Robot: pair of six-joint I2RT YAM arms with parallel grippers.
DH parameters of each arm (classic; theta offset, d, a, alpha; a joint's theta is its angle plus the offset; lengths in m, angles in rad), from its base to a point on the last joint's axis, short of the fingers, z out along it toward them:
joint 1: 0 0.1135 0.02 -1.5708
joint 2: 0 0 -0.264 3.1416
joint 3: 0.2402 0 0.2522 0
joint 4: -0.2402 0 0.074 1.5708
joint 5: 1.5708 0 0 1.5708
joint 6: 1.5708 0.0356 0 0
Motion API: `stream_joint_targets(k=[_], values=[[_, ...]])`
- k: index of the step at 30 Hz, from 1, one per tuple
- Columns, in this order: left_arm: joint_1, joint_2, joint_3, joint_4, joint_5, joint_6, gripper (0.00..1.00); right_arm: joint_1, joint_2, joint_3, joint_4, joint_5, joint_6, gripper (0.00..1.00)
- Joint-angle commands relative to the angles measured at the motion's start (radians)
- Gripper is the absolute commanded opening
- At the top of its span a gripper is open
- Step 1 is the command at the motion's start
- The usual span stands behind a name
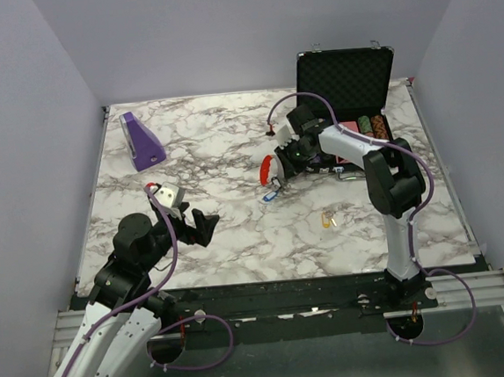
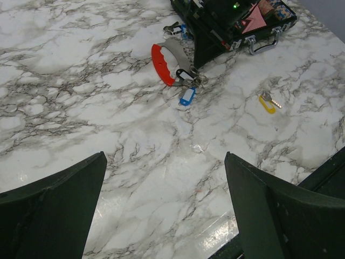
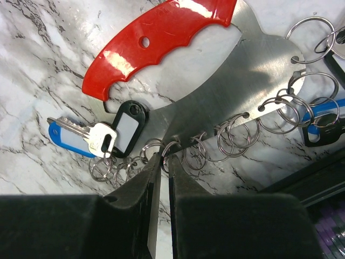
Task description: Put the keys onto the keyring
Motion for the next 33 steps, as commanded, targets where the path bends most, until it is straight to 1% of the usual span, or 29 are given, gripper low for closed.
stream_joint_targets(k=[1, 5, 6, 9, 13, 16, 20, 23, 27, 30, 33], values=[[0.009, 0.000, 0.003, 0.025, 0.025, -0.004, 0.99, 0.005, -0.033, -0.004, 0.008, 0.026, -0.014, 0.15], [0.009, -0.001, 0.005, 0.026, 0.027, -0.004, 0.99, 0.005, -0.035, -0.004, 0.007, 0.024, -0.025, 0.10], [0.009, -0.001, 0.003, 0.025, 0.027, -0.004, 0.99, 0.005, -0.038, -0.005, 0.005, 0.021, -0.028, 0.07], [0.011, -0.001, 0.003, 0.026, 0.030, -0.004, 0.99, 0.004, -0.052, -0.007, 0.004, 0.009, -0.042, 0.01], [0.011, -0.003, 0.002, 0.028, 0.036, -0.004, 0.99, 0.005, -0.070, -0.001, -0.016, -0.059, -0.051, 0.01], [0.011, -0.007, -0.003, 0.043, 0.065, 0.001, 0.99, 0.004, -0.079, 0.012, -0.048, -0.144, -0.057, 0.01], [0.012, -0.042, -0.029, 0.104, 0.174, 0.021, 0.99, 0.004, -0.094, 0.018, -0.096, -0.299, -0.081, 0.01], [0.011, -0.088, -0.073, 0.186, 0.258, 0.027, 0.99, 0.007, -0.110, 0.022, -0.154, -0.417, -0.124, 0.01], [0.012, -0.108, -0.125, 0.287, 0.359, 0.033, 0.96, 0.014, -0.162, 0.019, -0.226, -0.565, -0.219, 0.01], [0.011, -0.073, -0.150, 0.354, 0.430, 0.042, 0.89, 0.040, -0.194, 0.021, -0.286, -0.635, -0.305, 0.01], [0.012, -0.009, -0.148, 0.390, 0.500, 0.056, 0.82, 0.070, -0.219, 0.027, -0.373, -0.700, -0.443, 0.01]])
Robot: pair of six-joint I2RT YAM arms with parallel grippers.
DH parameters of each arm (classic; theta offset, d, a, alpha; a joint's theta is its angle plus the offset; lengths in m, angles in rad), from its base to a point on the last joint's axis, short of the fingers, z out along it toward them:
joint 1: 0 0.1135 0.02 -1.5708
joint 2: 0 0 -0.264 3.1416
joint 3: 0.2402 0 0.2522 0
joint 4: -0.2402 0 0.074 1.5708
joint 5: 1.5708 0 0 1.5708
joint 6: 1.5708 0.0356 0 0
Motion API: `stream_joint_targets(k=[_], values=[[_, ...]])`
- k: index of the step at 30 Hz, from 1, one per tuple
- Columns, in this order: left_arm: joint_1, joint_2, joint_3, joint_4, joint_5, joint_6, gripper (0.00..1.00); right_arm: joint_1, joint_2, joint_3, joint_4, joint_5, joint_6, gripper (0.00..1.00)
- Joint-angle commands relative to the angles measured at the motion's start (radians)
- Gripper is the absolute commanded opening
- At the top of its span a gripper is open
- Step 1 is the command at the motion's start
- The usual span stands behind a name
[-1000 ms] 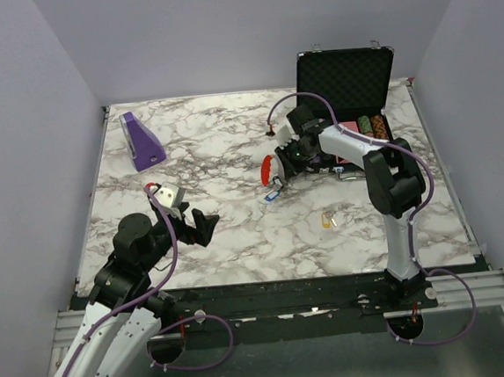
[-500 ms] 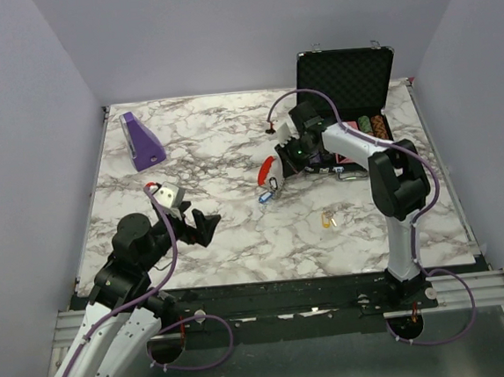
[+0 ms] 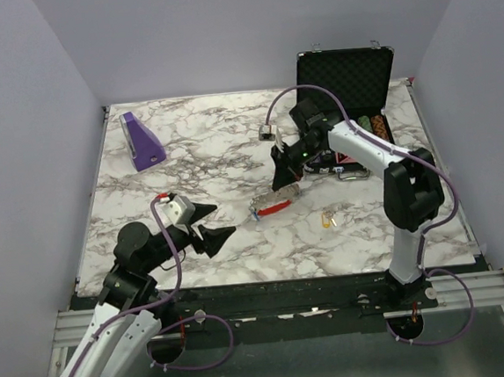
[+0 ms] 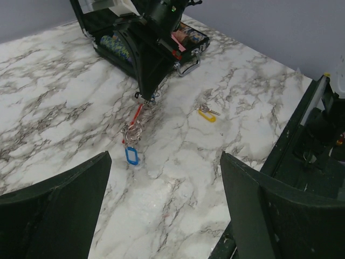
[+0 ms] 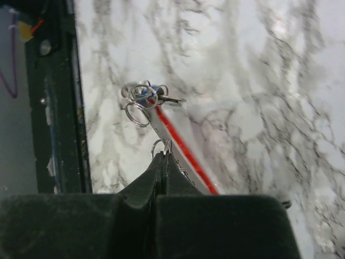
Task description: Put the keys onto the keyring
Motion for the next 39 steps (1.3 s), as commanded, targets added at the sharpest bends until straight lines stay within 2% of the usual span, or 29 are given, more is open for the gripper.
stream_joint_targets(k=[1, 10, 15, 21, 33, 39], values=[[0.005, 0.097, -0.006, 0.131, 0.180, 0.046, 0.79, 0.053, -0.067, 0.028, -0.190, -0.201, -0.243, 0.01], [-0.007, 0.294, 0.043, 0.210, 0.291, 0.135, 0.69, 0.125, -0.112, -0.015, -0.392, -0.319, -0.608, 0.01], [-0.014, 0.357, 0.053, 0.206, 0.303, 0.140, 0.60, 0.173, -0.147, -0.067, -0.393, -0.293, -0.706, 0.01], [-0.044, 0.412, 0.049, 0.223, 0.280, 0.121, 0.52, 0.217, -0.158, -0.104, -0.306, -0.243, -0.639, 0.01], [-0.179, 0.507, 0.071, 0.176, 0.213, 0.155, 0.49, 0.219, -0.150, -0.107, -0.295, -0.278, -0.625, 0.01], [-0.188, 0.525, 0.083, 0.159, 0.164, 0.170, 0.49, 0.220, -0.150, -0.104, -0.312, -0.295, -0.643, 0.01]])
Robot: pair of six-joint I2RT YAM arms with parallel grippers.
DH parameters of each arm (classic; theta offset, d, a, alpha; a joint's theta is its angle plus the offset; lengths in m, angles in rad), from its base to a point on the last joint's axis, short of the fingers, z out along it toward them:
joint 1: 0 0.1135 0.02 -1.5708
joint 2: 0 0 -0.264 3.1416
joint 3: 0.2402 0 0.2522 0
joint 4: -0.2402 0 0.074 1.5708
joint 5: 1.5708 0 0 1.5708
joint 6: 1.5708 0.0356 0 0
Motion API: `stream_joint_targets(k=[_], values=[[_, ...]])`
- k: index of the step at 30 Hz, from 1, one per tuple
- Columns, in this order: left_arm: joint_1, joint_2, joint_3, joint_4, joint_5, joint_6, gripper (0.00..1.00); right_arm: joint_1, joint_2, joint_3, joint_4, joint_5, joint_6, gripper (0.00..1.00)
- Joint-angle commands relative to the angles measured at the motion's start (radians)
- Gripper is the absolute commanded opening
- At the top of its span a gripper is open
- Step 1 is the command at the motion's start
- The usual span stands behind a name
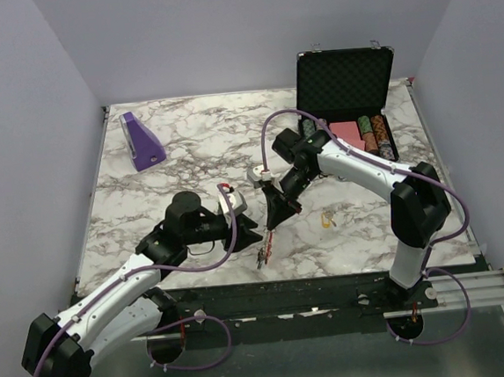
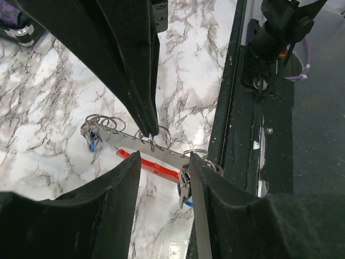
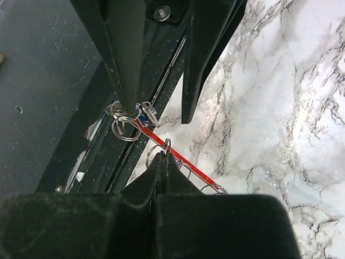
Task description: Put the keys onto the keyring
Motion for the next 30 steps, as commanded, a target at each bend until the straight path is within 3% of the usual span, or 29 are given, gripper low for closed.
stream_joint_targets(k=[1, 15, 20, 25, 30], values=[[-0.006, 0.014, 0.039, -0.009, -0.058, 0.035, 0.49, 0.002, -0.015, -0.005, -0.007, -0.060, -0.023, 0.01], [-0.005, 0.014, 0.064, -0.047, -0.066, -0.024, 0.53, 0.002, -0.001, -0.010, 0.061, -0.042, 0.080, 0.01], [-0.005, 0.000, 0.072, -0.063, -0.136, -0.208, 0.61, 0.002, 0.006, -0.019, 0.144, -0.016, 0.193, 0.01], [-0.006, 0.019, 0.133, -0.222, -0.211, -0.368, 0.66, 0.002, 0.006, -0.033, 0.239, 0.032, 0.317, 0.01], [-0.008, -0.014, 0.104, -0.224, -0.270, -0.483, 0.72, 0.002, 0.008, -0.045, 0.329, 0.090, 0.436, 0.01]])
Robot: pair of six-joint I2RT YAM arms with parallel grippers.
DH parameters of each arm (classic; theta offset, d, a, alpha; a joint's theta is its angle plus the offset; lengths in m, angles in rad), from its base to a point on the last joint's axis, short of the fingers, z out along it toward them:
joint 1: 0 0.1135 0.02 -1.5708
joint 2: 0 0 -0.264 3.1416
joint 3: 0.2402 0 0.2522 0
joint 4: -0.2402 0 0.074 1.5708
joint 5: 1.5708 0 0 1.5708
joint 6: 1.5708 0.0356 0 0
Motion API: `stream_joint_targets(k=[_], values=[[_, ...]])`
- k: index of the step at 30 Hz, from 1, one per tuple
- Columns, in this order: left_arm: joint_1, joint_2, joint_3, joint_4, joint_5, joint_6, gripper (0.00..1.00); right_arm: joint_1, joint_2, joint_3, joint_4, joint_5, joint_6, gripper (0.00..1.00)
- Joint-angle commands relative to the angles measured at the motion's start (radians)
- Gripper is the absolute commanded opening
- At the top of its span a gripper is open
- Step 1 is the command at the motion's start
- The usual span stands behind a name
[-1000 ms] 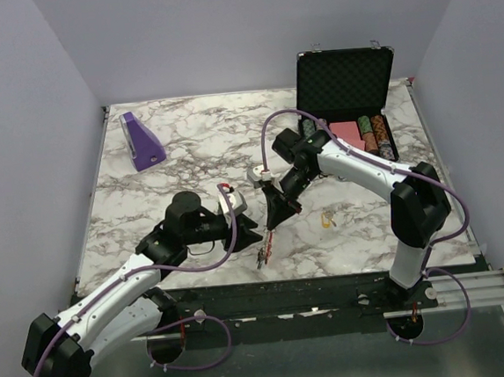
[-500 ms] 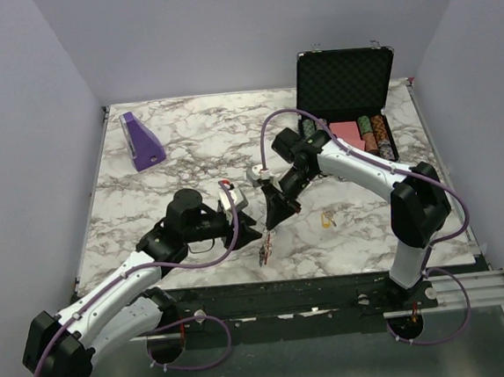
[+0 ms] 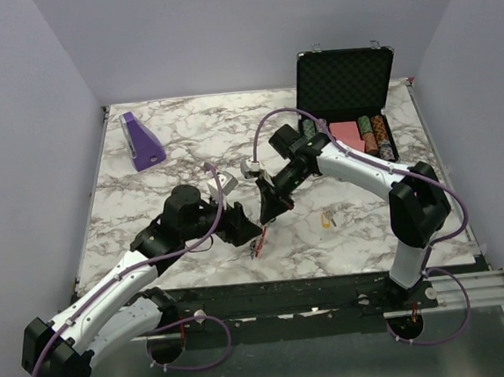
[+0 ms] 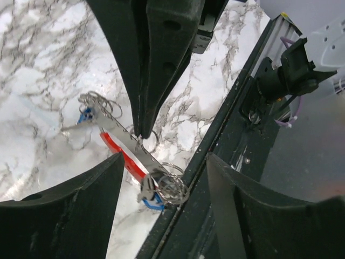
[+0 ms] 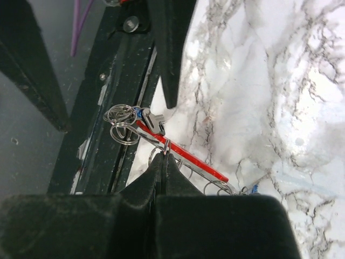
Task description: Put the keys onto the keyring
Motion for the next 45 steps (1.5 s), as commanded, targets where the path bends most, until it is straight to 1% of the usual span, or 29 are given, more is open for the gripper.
stream_joint_targets(k=[1, 5, 9, 13, 20, 28, 31, 34, 37, 39, 43, 45], values=[[-0.006, -0.023, -0.003, -0.060, -0.095, -0.149, 0.72, 0.002, 0.007, -0.018, 0.134, 0.064, 0.155, 0.01], [-0.012, 0.004, 0.001, -0.100, -0.150, -0.147, 0.71, 0.000, 0.013, -0.027, 0.185, 0.101, 0.220, 0.01], [-0.020, 0.032, 0.003, -0.103, -0.183, -0.141, 0.69, 0.002, 0.019, -0.032, 0.215, 0.125, 0.260, 0.01], [-0.029, 0.076, 0.023, -0.116, -0.201, -0.141, 0.63, 0.002, 0.030, -0.035, 0.243, 0.150, 0.297, 0.01], [-0.043, 0.147, 0.075, -0.180, -0.276, -0.113, 0.53, 0.003, 0.044, -0.037, 0.254, 0.159, 0.318, 0.01], [-0.052, 0.176, 0.109, -0.209, -0.321, -0.083, 0.51, 0.003, 0.050, -0.037, 0.257, 0.159, 0.320, 0.01], [-0.052, 0.188, 0.113, -0.202, -0.324, -0.077, 0.47, 0.005, 0.050, -0.037, 0.257, 0.159, 0.321, 0.01], [-0.053, 0.201, 0.115, -0.197, -0.324, -0.072, 0.45, 0.005, 0.050, -0.037, 0.257, 0.161, 0.323, 0.01], [-0.052, 0.184, 0.101, -0.173, -0.338, -0.074, 0.45, 0.003, 0.053, -0.037, 0.258, 0.161, 0.321, 0.01], [-0.047, 0.144, 0.069, -0.113, -0.345, -0.067, 0.45, 0.005, 0.052, -0.038, 0.252, 0.159, 0.315, 0.01], [-0.036, 0.067, -0.005, 0.014, -0.318, 0.008, 0.45, 0.005, 0.048, -0.043, 0.242, 0.142, 0.285, 0.01], [-0.024, 0.041, -0.039, 0.073, -0.292, 0.043, 0.42, 0.005, 0.044, -0.046, 0.235, 0.135, 0.265, 0.01]])
